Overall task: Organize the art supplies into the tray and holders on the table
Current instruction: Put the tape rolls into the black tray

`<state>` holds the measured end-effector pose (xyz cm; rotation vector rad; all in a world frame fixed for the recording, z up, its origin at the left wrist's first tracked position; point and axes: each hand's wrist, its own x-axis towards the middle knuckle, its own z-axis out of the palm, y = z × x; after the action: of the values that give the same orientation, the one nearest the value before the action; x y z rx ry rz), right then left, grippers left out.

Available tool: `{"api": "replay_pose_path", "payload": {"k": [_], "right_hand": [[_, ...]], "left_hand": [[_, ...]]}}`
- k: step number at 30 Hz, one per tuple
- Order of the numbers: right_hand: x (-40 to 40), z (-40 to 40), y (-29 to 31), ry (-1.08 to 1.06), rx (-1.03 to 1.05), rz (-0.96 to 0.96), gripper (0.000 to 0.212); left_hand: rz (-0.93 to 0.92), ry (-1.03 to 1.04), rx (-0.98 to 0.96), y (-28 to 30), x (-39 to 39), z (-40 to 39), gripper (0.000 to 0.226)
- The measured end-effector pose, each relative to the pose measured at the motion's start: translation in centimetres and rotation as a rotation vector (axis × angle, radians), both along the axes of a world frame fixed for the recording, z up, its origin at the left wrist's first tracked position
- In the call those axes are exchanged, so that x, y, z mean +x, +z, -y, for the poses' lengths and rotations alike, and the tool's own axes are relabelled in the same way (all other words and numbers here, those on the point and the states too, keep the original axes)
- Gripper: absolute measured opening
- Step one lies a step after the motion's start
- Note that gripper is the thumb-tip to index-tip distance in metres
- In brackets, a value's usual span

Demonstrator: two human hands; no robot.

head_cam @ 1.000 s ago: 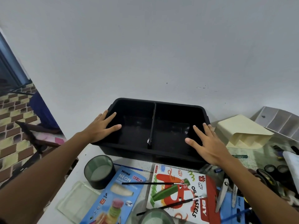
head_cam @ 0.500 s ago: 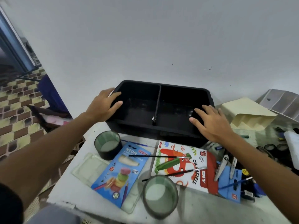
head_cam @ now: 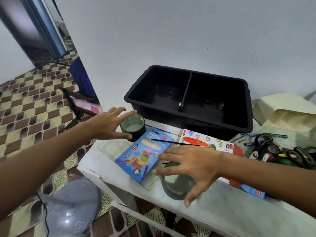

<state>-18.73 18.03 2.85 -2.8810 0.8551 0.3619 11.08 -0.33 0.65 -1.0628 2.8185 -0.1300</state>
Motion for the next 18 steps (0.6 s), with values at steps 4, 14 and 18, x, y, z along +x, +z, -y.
{"api": "replay_pose_path", "payload": {"k": [4, 14, 18], "right_hand": [[0.3, -0.7, -0.7, 0.039, 0.016, 0.01, 0.11], [0.4, -0.7, 0.0, 0.055, -0.024, 0.028, 0.096], [0.1, 0.1, 1.5, 0.061, -0.074, 0.169, 0.097]], "left_hand": [[-0.022, 0.07, 0.145, -1.3, -1.6, 0.3, 0.097], [-0.122, 0.056, 0.129, -0.3, -2.4, -1.1, 0.093], [-0.152, 0.022, 0.085, 2.5, -1.5, -2.9, 0.091]]}}
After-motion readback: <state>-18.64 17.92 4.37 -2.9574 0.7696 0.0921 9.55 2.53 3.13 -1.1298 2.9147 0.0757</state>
